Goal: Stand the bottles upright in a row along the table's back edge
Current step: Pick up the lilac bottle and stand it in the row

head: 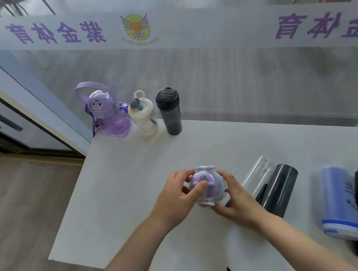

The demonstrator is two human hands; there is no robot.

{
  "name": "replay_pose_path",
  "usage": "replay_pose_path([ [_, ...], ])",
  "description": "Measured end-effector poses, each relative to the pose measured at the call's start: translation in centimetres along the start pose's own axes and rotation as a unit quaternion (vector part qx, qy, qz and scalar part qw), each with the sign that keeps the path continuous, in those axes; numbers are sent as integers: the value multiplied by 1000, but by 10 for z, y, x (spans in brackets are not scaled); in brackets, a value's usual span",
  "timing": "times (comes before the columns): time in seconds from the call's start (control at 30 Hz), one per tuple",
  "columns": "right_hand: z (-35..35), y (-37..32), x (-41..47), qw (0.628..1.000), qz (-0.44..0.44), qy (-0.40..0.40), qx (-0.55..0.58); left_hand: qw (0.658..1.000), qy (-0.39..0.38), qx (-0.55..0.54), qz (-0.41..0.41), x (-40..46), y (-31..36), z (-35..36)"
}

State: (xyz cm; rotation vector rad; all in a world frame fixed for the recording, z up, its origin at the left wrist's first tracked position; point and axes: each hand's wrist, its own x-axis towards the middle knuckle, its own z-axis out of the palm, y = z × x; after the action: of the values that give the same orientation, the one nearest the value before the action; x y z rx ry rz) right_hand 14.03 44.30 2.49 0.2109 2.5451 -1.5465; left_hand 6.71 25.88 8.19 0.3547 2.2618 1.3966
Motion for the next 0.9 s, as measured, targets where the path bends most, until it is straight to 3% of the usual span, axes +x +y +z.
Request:
replay_pose_path([
  [0.2, 13, -9, 7, 991, 9, 116, 68, 1000, -3, 25, -4, 21, 12, 14],
  [0.33, 17, 3, 9, 986, 28, 132, 98, 997, -65, -12, 28, 31, 6, 9],
  [0.47, 15, 1, 13, 987, 31, 134, 89, 998, -50, -24, 25, 39, -24, -6],
  [0.57, 10, 0, 25, 988, 12, 128, 87, 994, -16, 107, 3, 49, -68, -18],
  [0.67, 5, -3, 41, 988, 10, 126, 84, 960, -21, 279, -14, 57, -112, -26],
  [0.8, -3, -4, 67, 988, 28, 135, 74, 923, -6, 384, -29, 59, -148, -21],
  [0.9, -8, -4, 92, 988, 42, 133, 70, 913, 10, 406, -19, 56, -158, -17],
])
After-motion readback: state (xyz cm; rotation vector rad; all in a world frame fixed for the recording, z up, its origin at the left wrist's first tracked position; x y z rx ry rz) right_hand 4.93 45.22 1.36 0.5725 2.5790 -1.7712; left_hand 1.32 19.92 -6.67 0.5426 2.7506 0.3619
